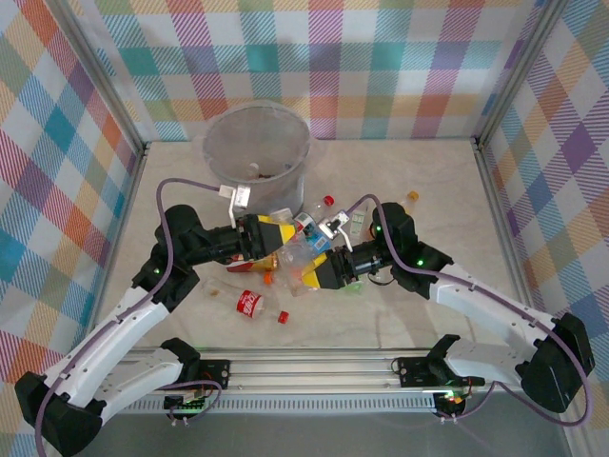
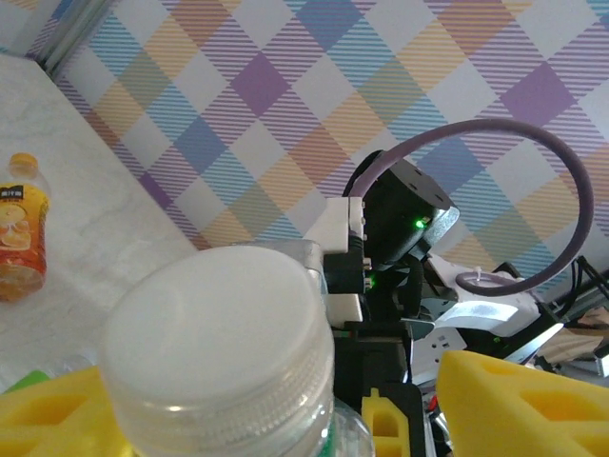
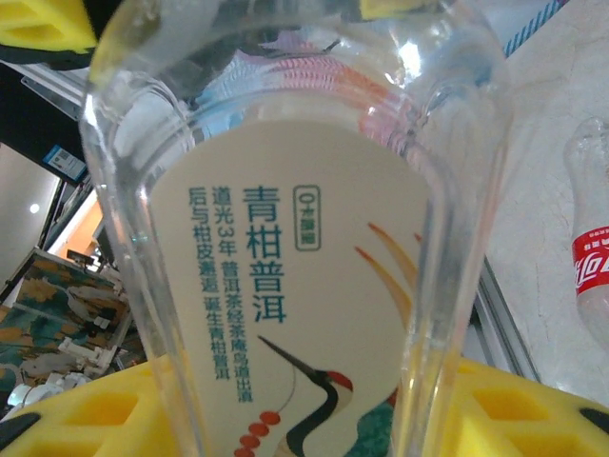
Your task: Put the plastic bottles in the bin
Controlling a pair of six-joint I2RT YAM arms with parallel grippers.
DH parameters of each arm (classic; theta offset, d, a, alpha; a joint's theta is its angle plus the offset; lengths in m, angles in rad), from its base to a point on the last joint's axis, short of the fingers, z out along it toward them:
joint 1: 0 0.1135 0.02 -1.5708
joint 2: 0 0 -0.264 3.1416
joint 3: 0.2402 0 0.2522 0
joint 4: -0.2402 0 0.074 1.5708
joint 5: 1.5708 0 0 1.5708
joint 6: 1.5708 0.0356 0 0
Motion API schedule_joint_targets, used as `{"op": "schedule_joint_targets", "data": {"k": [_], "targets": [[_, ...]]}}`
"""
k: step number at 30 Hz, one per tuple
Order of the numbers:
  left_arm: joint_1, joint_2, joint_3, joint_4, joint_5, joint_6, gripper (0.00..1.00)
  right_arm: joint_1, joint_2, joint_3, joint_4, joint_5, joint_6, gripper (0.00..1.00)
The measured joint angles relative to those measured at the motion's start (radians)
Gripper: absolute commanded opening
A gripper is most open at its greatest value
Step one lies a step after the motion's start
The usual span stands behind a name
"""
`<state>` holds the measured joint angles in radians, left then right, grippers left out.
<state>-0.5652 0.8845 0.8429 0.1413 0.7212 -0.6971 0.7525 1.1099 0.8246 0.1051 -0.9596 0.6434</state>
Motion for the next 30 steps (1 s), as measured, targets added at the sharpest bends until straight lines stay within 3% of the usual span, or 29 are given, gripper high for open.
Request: {"op": "schedule_joint_targets", "data": {"k": [2,13,17,26,30], "targets": [[-0.003,0.006,0.000,0.003,-0.002,-0.009,0.59,0.000,0.000,0.000,0.008,-0.003,0.000,0.54],[-0.017,0.016,0.000,0.015,-0.029,-0.022,0.40,-0.001,0.000,-0.002,0.028,-0.014,-0.008,0.55],[-0.019,0.016,0.006,-0.010,-0.042,-0.013,0.37,-0.002,-0.002,-0.007,0.024,-0.003,-0.006,0.78],[-0.028,0.023,0.170,-0.290,-0.172,0.127,0.35,-0.014,-0.136,-0.034,-0.068,0.125,-0.051,0.97],[-0.028,0.066,0.302,-0.437,-0.250,0.203,0.36,-0.014,-0.252,-0.033,-0.155,0.226,-0.111,1.00]]}}
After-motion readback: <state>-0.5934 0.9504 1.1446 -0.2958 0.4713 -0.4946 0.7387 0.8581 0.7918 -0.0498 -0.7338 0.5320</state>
